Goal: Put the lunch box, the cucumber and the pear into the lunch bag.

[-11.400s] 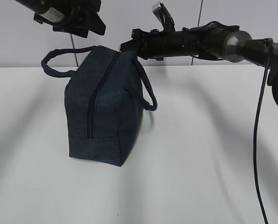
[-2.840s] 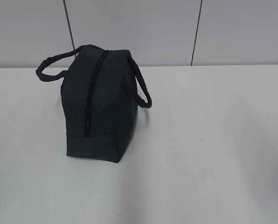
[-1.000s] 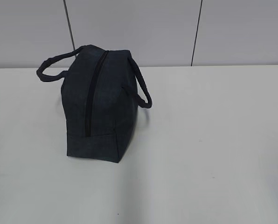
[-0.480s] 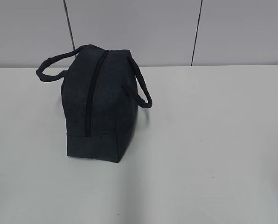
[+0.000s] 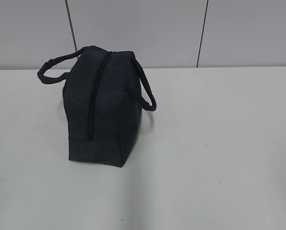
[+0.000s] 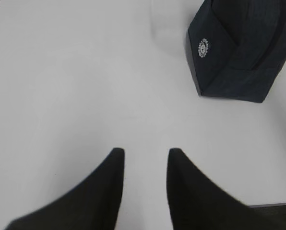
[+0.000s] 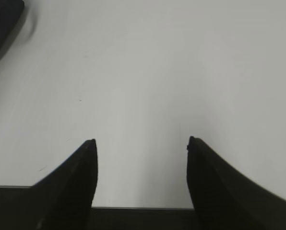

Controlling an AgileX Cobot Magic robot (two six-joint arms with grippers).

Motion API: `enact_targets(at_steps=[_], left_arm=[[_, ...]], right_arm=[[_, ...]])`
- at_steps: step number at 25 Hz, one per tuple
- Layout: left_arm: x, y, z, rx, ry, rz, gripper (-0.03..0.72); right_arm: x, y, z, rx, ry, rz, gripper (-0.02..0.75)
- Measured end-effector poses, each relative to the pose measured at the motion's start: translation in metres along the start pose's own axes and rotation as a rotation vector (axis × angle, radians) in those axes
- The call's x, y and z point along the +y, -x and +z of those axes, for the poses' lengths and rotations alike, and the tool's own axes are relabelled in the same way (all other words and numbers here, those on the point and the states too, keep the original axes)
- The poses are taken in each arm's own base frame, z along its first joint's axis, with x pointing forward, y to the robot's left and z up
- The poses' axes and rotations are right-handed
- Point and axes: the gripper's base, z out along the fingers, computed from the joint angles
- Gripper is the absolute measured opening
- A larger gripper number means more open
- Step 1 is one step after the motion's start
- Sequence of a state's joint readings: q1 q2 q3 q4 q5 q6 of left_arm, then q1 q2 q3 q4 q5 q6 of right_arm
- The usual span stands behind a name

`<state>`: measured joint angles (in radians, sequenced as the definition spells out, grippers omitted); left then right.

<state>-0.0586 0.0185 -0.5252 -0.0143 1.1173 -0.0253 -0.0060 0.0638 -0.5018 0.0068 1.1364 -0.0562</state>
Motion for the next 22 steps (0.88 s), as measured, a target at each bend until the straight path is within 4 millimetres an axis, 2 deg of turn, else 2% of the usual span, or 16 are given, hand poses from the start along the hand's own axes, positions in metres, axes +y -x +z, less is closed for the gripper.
enact_targets(at_steps=[22], left_arm=[[0.0001, 0.0004, 0.0, -0.005, 0.001, -0.001, 0.235]], right_arm=[[-0.0006, 0.0, 0.0, 0.0, -0.006, -0.003, 0.438]])
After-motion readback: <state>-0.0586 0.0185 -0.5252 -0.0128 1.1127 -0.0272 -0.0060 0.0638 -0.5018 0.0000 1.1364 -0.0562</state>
